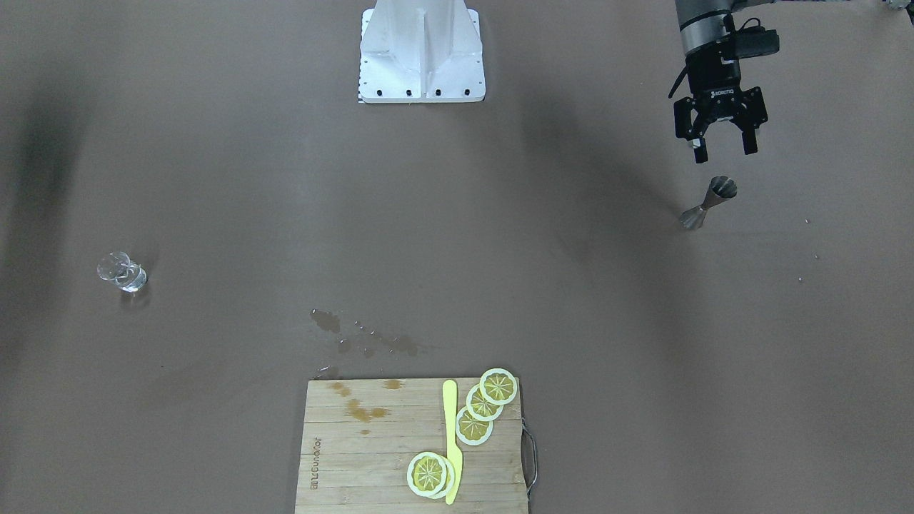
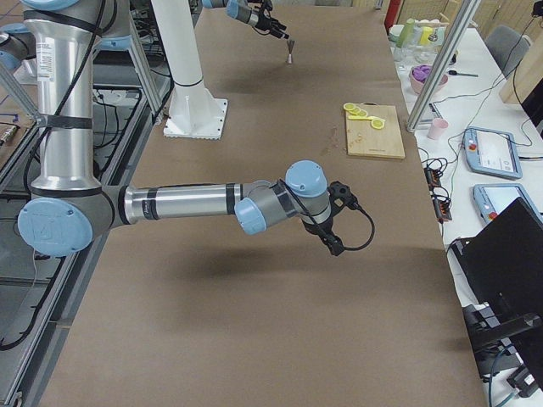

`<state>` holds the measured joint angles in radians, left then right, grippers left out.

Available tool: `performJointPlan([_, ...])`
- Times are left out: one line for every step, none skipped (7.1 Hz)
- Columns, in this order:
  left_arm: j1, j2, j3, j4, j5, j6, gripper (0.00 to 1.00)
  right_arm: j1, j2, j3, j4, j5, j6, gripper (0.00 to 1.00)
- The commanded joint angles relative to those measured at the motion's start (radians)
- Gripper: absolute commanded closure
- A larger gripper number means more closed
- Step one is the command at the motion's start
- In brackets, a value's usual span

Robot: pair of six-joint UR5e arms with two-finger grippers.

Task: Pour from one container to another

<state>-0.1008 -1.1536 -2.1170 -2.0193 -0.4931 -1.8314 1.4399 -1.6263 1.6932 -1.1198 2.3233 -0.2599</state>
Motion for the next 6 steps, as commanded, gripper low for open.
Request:
performJointPlan([0.021, 0.000, 0.075, -0.006, 0.079, -0.069, 0.03, -0.045, -0.001, -0.041, 0.084, -0.001, -0.055, 0.01])
performJointPlan([0.035, -0.003, 0.106, -0.009, 0.103, -0.078, 0.03, -0.056, 0.000, -0.050, 0.089, 0.001, -0.044, 0.01])
performJointPlan([0.052, -0.017, 0.138, -0.016, 0.131, -0.089, 0.03, -0.067, 0.003, -0.047, 0.103, 0.001, -0.042, 0.01])
performJointPlan([0.055, -0.030, 0.156, -0.016, 0.139, -0.089, 0.03, -0.091, 0.006, -0.047, 0.127, 0.019, -0.001, 0.01])
performJointPlan([0.055, -0.037, 0.158, -0.013, 0.140, -0.088, 0.03, -0.125, 0.006, -0.055, 0.176, 0.018, 0.058, 0.01])
performJointPlan([0.055, -0.047, 0.161, -0.010, 0.155, -0.086, 0.03, -0.157, 0.029, -0.044, 0.190, 0.008, 0.089, 0.01])
